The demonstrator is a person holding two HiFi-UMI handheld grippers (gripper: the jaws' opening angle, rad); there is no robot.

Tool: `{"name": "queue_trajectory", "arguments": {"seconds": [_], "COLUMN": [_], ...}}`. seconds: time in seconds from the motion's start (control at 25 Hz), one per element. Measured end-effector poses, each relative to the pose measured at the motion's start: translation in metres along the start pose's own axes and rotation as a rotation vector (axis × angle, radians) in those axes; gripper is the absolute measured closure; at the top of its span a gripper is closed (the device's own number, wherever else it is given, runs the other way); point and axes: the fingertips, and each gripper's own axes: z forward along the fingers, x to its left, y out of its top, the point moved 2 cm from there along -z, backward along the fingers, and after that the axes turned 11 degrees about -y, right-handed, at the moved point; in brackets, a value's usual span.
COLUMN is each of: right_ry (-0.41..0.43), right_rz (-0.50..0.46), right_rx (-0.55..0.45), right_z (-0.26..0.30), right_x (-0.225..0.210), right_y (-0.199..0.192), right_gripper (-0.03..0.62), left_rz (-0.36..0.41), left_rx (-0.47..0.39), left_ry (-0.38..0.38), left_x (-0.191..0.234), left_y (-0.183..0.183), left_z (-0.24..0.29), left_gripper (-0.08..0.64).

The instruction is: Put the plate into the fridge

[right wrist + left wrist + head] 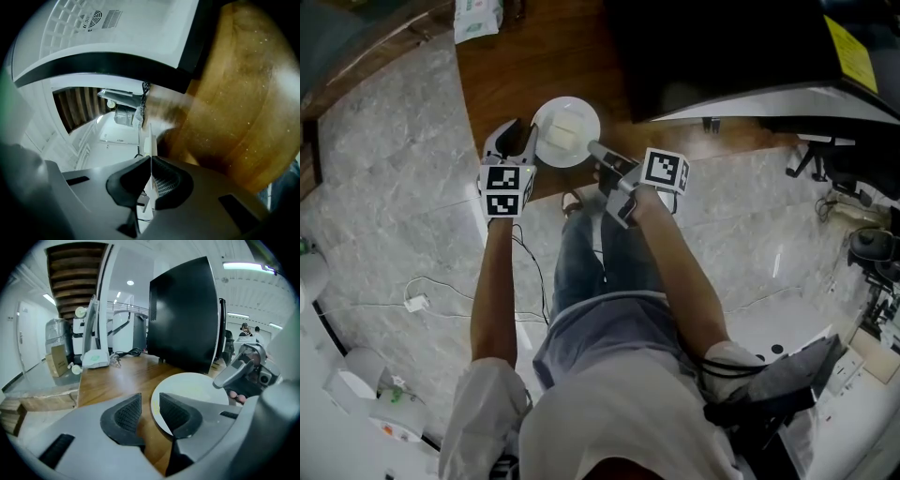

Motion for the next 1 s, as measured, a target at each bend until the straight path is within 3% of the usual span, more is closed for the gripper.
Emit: {"name": "queue_trajectory", "arguments": {"seconds": [0.12,0.36,0.56,0.72,0.88,1.0], "right_ry": [0.017,0.073,0.143,0.195,0.225,0.219], "right_rz": [0.014,0.001,-0.022,-0.035,-0.057,-0.100], "right_rx": [-0.010,-0.024,-0.057,-0.064,-0.041,-0.023], "right_z": [-0.004,-0.010,-0.020,-0.030,-0.038,-0.054], "right_x": [0.001,0.002,0.019,0.034,0.047,0.051], "right_y": [-0.003,-0.001,0.007,0.009,0.008,0.010], "right_gripper": [0.569,0.569,0.569,0.569,0.569,0.571], "left_rz": [-0.012,-0.051,-0.199,-0.373,-0.571,-0.624], "left_rx": [-0.067,-0.104,-0.181,-0.226,-0.290,-0.320], "left_ry": [0.040,-0.017,-0.026,-0.184,-0.417,-0.565], "left_x": [0.003,-0.017,-0.009,-0.015,-0.018,-0.030], "left_y": [0.004,-0.001,0.006,0.019,0.033,0.044], "left_z": [-0.013,-0.003,-0.010,-0.009,-0.015,-0.024], "left_gripper": [0.431,0.433,0.433,0.433,0.435,0.477]}}
